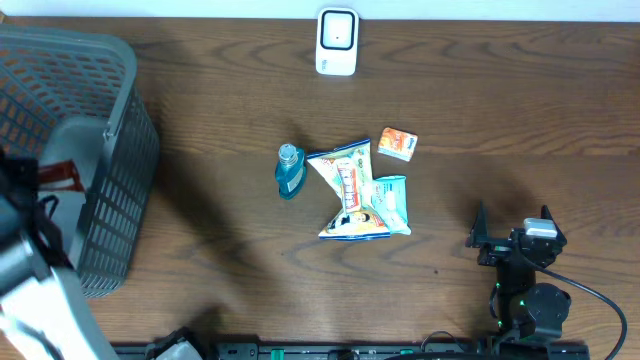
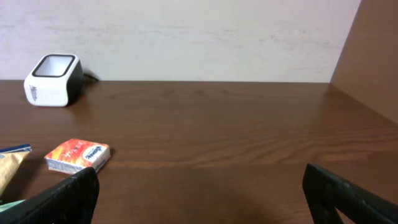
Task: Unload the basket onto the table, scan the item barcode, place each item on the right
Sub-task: 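Grasp the red snack stick packet in the basket with left gripper, then carry the red packet to the scanner and hold it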
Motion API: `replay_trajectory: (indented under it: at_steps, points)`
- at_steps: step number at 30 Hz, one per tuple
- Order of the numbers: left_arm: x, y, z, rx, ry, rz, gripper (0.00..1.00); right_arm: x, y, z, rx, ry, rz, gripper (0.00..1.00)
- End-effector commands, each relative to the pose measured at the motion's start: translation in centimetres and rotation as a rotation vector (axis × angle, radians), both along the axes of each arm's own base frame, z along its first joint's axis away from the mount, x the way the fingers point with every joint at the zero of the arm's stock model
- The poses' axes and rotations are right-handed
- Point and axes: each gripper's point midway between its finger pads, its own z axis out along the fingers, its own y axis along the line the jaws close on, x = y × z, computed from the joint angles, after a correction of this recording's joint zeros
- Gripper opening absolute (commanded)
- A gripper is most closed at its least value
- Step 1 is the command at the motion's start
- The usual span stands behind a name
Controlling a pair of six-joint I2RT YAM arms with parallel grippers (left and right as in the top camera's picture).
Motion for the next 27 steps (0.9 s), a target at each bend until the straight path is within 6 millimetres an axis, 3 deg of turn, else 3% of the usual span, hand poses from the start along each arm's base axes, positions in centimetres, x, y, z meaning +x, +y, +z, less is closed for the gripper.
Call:
replay_trajectory:
  at_steps: [1, 3, 6, 8, 11, 15, 20, 24, 27]
  points:
    - [2.0, -6.0, 5.2, 0.01, -0.22, -0.286, 0.07, 0.0, -0.1, -0.1, -0.012, 0.002, -0.004, 0.99]
    - [3.0, -10.0, 8.5, 0.044, -0.347, -0.464, 0.07, 0.0, -0.1, -0.1, -0.012, 0.002, -0.004, 0.99]
    - [4.0, -15.3, 11.8, 0.078, -0.471, -0.684, 0.07, 0.0, -0.1, -0.1, -0.012, 0.002, -0.004, 0.99]
    - [4.7, -18.7, 12.5, 0.074, -0.499, -0.802, 0.07, 0.0, -0.1, -0.1, -0.012, 0.002, -0.004, 0.99]
    - [5.9, -23.2, 11.6, 0.064, -0.469, -0.945, 0.07, 0.0, -0.1, -0.1, -0.012, 0.002, -0.004, 0.99]
    - [8.2, -29.8, 8.2, 0.082, -0.348, -1.122, 0.07, 0.0, -0.1, -0.1, -0.012, 0.002, -0.004, 0.99]
    - [11.0, -38.5, 1.8, 0.079, -0.172, -1.267, 0.07, 0.0, -0.1, -0.1, -0.012, 0.002, -0.004, 0.99]
    - [12.0, -46.6, -3.5, 0.109, -0.092, -1.448, 0.07, 0.0, -0.1, -0.1, -0.012, 0.002, -0.004, 0.99]
    - [12.1, -51.0, -7.6, 0.121, -0.04, -1.536, 0.07, 0.0, -0.1, -0.1, -0.012, 0.002, -0.004, 0.99]
